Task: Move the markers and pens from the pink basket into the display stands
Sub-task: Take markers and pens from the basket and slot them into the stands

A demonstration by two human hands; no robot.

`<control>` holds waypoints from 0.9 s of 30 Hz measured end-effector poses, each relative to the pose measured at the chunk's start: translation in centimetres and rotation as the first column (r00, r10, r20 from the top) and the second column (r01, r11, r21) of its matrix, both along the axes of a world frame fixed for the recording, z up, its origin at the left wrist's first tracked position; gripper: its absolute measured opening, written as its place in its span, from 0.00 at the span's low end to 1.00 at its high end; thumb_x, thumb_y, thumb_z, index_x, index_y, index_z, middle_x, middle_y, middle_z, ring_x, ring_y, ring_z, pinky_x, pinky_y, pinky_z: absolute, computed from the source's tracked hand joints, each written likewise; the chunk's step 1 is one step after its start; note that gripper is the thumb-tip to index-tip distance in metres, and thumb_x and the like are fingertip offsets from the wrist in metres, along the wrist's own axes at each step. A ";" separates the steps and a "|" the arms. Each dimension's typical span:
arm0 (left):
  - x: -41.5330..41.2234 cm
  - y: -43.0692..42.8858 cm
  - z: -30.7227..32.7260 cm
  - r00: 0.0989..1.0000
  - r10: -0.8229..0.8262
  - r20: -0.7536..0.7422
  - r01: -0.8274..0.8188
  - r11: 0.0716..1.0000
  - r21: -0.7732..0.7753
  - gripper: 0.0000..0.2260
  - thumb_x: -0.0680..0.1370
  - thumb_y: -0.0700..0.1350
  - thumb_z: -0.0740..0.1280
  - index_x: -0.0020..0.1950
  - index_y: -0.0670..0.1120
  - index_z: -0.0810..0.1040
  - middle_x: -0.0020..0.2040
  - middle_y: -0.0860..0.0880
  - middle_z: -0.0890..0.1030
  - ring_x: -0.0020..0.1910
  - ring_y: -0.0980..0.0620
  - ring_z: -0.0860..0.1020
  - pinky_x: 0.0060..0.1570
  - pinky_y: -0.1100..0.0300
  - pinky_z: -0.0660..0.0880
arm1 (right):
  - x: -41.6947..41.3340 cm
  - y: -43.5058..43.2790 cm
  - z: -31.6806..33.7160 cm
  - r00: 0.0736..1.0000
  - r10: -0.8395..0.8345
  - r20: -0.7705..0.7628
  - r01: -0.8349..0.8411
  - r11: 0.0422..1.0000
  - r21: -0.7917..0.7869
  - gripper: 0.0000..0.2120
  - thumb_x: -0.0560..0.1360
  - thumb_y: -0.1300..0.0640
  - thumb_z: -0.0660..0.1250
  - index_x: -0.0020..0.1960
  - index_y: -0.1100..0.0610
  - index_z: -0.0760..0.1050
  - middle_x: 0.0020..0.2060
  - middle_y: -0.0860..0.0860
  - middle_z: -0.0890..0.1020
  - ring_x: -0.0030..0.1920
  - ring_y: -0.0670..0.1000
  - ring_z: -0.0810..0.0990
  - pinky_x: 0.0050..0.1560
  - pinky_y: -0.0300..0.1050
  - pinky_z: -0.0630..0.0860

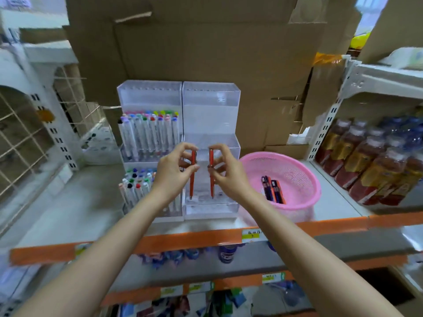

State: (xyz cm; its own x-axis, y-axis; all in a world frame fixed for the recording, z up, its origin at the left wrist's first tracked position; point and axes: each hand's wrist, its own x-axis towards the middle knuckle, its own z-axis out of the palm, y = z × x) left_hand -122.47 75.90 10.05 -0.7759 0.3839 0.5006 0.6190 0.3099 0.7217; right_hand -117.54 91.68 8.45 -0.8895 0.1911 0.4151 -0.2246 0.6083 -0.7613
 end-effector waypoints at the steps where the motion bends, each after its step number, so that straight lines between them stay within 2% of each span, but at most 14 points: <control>1: -0.1 -0.6 -0.2 1.000 0.002 -0.001 -0.002 1.000 -0.015 0.16 0.72 0.40 0.74 0.53 0.54 0.73 0.42 0.54 0.78 0.40 0.60 0.80 0.43 0.63 0.77 | 0.0 -0.6 -0.3 1.000 0.005 0.009 -0.005 1.000 0.003 0.21 0.74 0.66 0.66 0.63 0.50 0.68 0.40 0.53 0.78 0.38 0.51 0.79 0.40 0.50 0.79; 4: -0.1 -1.7 -0.8 1.000 -0.017 0.003 0.017 0.999 -0.042 0.14 0.72 0.39 0.74 0.51 0.52 0.73 0.43 0.49 0.79 0.42 0.55 0.81 0.44 0.57 0.79 | 0.0 -2.2 -1.0 1.000 0.015 0.013 -0.015 0.999 0.038 0.20 0.75 0.66 0.66 0.62 0.50 0.68 0.39 0.49 0.77 0.38 0.49 0.79 0.37 0.44 0.76; 6: -0.2 -2.0 -1.2 0.999 -0.042 0.001 0.042 0.998 -0.042 0.13 0.72 0.39 0.74 0.51 0.51 0.74 0.43 0.49 0.79 0.42 0.55 0.81 0.44 0.56 0.80 | 0.1 -2.8 -1.3 1.000 0.025 0.003 -0.025 0.998 0.053 0.20 0.75 0.67 0.66 0.61 0.50 0.68 0.38 0.45 0.76 0.38 0.48 0.78 0.36 0.40 0.75; 9: -0.6 -2.0 -1.6 0.999 -0.054 0.002 0.054 0.998 -0.020 0.13 0.72 0.39 0.74 0.50 0.50 0.73 0.43 0.50 0.80 0.42 0.55 0.81 0.45 0.56 0.80 | 0.3 -3.2 -1.4 1.000 0.002 -0.006 -0.002 0.999 0.046 0.19 0.75 0.68 0.65 0.62 0.52 0.68 0.39 0.43 0.76 0.40 0.49 0.79 0.41 0.43 0.76; 13: -1.1 -1.7 -2.0 0.998 -0.044 0.042 0.044 0.999 -0.004 0.13 0.72 0.40 0.74 0.49 0.51 0.72 0.44 0.48 0.80 0.44 0.52 0.81 0.46 0.52 0.81 | 0.1 -3.3 -1.5 0.999 -0.028 -0.021 0.028 1.000 -0.001 0.20 0.75 0.68 0.65 0.62 0.52 0.67 0.42 0.51 0.79 0.42 0.51 0.81 0.43 0.49 0.78; 15: -1.2 -1.6 -2.1 0.998 -0.054 0.040 0.055 0.998 -0.022 0.13 0.72 0.40 0.73 0.48 0.52 0.72 0.43 0.49 0.80 0.43 0.52 0.81 0.45 0.51 0.81 | 0.0 -3.5 -1.6 1.000 -0.019 -0.025 0.019 1.000 0.004 0.20 0.75 0.68 0.65 0.62 0.52 0.67 0.43 0.50 0.80 0.42 0.50 0.81 0.43 0.48 0.79; 20: -1.2 -1.9 -2.2 0.994 -0.109 -0.024 0.106 0.989 -0.105 0.11 0.73 0.37 0.72 0.49 0.45 0.73 0.40 0.53 0.79 0.41 0.53 0.82 0.45 0.54 0.81 | -0.1 -3.9 -1.4 0.999 0.019 -0.028 -0.019 0.999 0.031 0.20 0.75 0.70 0.64 0.62 0.54 0.66 0.41 0.46 0.78 0.42 0.48 0.81 0.43 0.43 0.79; 24: -1.5 -2.0 -2.4 0.982 -0.170 -0.084 0.148 0.963 -0.226 0.11 0.72 0.35 0.73 0.48 0.42 0.73 0.39 0.47 0.82 0.40 0.51 0.81 0.45 0.54 0.80 | 0.1 -3.9 -1.7 0.999 0.018 -0.040 -0.017 0.999 0.029 0.20 0.75 0.70 0.64 0.62 0.55 0.66 0.41 0.45 0.78 0.42 0.48 0.81 0.43 0.42 0.79; 27: -1.8 -2.0 -2.2 0.980 -0.187 -0.064 0.161 0.945 -0.284 0.11 0.72 0.34 0.72 0.48 0.43 0.72 0.40 0.47 0.82 0.40 0.52 0.81 0.44 0.58 0.79 | 0.3 -3.9 -2.1 1.000 0.006 -0.021 -0.005 0.999 0.041 0.20 0.75 0.70 0.65 0.63 0.54 0.66 0.41 0.44 0.77 0.42 0.49 0.81 0.40 0.40 0.78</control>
